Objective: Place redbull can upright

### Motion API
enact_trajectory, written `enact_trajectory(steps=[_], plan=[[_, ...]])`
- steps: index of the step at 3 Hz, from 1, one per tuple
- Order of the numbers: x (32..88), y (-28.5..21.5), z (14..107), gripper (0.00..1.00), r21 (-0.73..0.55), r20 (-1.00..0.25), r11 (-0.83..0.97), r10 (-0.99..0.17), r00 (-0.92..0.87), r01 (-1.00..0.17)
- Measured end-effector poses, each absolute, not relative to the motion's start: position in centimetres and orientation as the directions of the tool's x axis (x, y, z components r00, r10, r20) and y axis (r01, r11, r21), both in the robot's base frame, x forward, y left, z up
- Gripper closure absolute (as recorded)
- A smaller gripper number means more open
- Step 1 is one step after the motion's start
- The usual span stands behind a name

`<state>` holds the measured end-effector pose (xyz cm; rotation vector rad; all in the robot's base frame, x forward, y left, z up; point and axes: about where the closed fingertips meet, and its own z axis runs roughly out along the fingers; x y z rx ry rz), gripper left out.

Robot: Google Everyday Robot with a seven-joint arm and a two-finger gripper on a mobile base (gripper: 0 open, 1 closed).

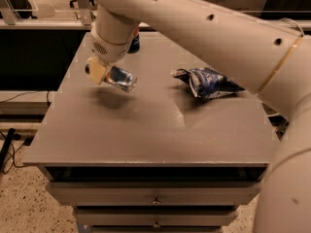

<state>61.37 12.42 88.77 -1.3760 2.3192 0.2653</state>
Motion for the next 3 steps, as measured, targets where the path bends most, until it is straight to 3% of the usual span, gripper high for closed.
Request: enact_trajectory(steps=[2,3], plan=[[61.7,7.3,93.8,1.0,-0.114,-0.743,0.468,-0.626,-0.237,-0.876],[61.6,4.8,95.3,1.0,-0.055,-0.891,0.459,-0.424,-0.165,-0.887]])
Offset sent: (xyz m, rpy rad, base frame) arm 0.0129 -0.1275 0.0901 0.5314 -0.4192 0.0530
